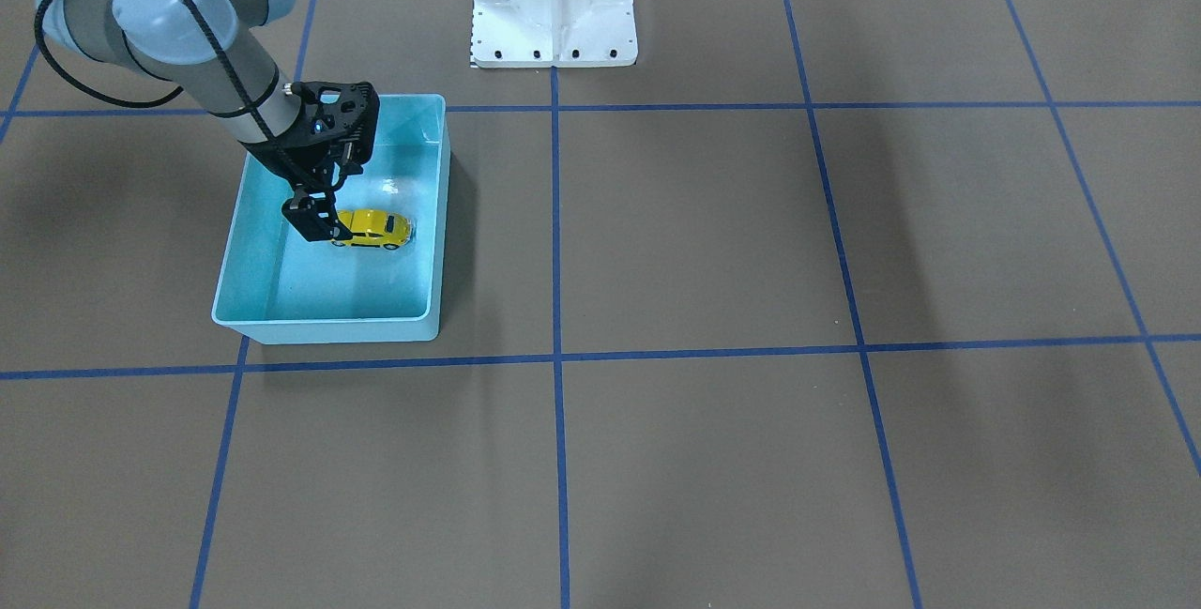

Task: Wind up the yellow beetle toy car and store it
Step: 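Open the right gripper and withdraw the right arm from the bin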

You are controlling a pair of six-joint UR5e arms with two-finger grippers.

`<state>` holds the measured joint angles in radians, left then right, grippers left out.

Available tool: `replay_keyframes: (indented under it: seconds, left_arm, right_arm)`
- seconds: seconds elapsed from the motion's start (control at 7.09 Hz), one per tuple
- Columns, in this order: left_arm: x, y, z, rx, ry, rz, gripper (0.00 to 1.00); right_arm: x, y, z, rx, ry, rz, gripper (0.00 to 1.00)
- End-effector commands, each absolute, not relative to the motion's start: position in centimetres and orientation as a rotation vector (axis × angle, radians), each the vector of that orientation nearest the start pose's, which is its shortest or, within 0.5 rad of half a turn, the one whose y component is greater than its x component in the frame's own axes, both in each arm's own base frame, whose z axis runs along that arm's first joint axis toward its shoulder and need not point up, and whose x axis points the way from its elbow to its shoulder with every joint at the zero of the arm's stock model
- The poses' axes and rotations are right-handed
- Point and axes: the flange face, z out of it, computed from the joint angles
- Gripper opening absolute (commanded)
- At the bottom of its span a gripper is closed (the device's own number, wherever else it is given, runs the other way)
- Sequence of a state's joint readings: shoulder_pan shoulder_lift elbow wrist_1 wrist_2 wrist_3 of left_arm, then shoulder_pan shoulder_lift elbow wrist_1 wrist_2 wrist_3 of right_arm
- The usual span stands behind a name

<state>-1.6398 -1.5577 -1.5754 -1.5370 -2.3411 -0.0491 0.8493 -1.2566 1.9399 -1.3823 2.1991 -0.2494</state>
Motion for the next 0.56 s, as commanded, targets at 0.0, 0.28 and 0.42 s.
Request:
replay_keyframes:
  seconds: [0.0,0.28,0.42]
  left_arm:
    - [-9.7,-47.7,66.7,-0.033,0.772,-0.129,1.00]
    - [-9.7,-47.7,66.7,-0.032,0.772,-0.128,1.00]
    - [-9.7,-47.7,66.6,-0.032,0.774,-0.128,1.00]
  right_arm:
    - [-18.2,-52.7,32.0,0.544,-0.867,-0.562,1.00]
    - [-3.9,-53.4,48.9,0.279,-0.824,-0.143,1.00]
    - [2.0,-51.4,56.2,0.165,-0.896,0.003,1.00]
